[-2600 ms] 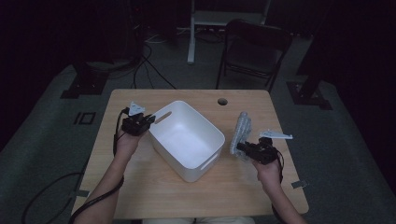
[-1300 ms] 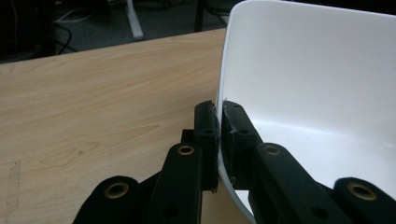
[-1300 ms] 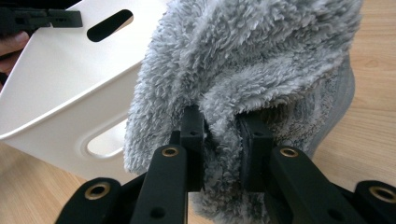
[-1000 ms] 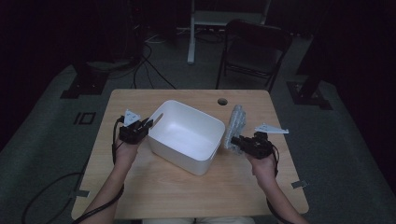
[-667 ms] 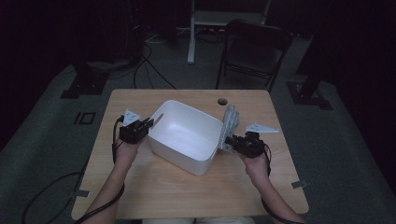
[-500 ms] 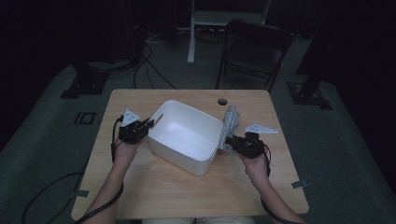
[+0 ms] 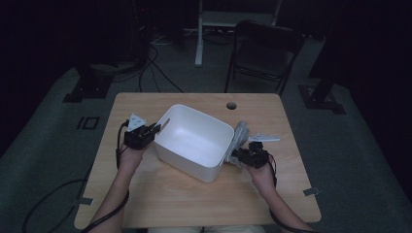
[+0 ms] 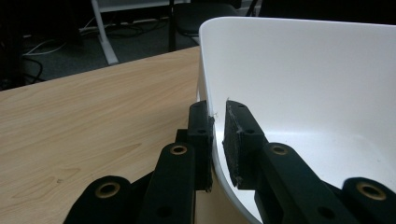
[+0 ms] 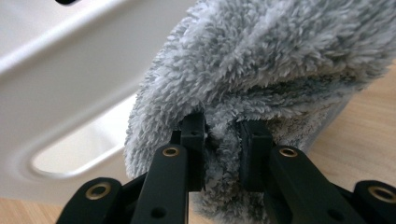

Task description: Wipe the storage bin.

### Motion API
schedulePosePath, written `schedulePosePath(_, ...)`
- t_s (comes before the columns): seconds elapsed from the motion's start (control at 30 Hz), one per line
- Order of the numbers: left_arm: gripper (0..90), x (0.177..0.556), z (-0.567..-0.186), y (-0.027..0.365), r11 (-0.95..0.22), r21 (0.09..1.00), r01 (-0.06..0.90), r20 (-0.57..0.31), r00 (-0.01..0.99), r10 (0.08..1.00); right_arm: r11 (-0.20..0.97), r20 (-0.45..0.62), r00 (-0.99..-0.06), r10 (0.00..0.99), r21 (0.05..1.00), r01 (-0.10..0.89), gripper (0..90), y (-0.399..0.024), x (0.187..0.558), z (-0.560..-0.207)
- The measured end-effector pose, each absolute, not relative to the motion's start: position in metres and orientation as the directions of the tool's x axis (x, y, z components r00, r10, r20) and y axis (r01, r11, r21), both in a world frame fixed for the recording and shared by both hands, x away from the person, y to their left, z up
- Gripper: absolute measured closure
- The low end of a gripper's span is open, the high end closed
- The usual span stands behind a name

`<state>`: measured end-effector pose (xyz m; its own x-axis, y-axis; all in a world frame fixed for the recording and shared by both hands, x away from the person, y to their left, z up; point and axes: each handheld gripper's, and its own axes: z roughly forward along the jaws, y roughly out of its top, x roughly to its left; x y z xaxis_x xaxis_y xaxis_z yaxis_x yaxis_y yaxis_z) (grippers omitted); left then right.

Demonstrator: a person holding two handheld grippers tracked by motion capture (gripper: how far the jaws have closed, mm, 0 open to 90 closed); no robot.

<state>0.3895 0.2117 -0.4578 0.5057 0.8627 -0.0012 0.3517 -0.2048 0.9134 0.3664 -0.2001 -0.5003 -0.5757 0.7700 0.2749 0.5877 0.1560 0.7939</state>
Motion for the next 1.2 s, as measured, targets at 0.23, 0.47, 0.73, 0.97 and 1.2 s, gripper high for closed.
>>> schedulePosePath(0.23, 81.7, 0.39, -0.458, 0.211, -0.202, 0.913, 0.356, -0.002, 0.497, 0.868, 0.232, 0.251, -0.556, 0.792, 0.72, 0.655, 75.8, -0.191, 0.375, -0.532)
schedulePosePath(0.47, 83.0, 0.39, -0.457, 0.207, -0.206, 0.909, 0.363, 0.016, 0.463, 0.886, 0.208, 0.286, -0.552, 0.783, 0.716, 0.667, 75.7, -0.197, 0.375, -0.529)
schedulePosePath(0.73, 84.3, 0.391, -0.457, 0.204, -0.205, 0.908, 0.366, 0.024, 0.442, 0.897, 0.098, 0.316, -0.626, 0.713, 0.84, 0.534, 75.6, -0.218, 0.332, -0.471)
schedulePosePath(0.97, 84.4, 0.391, -0.457, 0.204, -0.205, 0.907, 0.367, 0.017, 0.456, 0.89, 0.135, 0.263, -0.669, 0.696, 0.866, 0.481, 75.5, -0.2, 0.321, -0.463)
schedulePosePath(1.2, 84.8, 0.392, -0.457, 0.204, -0.207, 0.908, 0.365, 0.013, 0.47, 0.883, 0.18, 0.229, -0.646, 0.728, 0.845, 0.503, 75.7, -0.192, 0.328, -0.48)
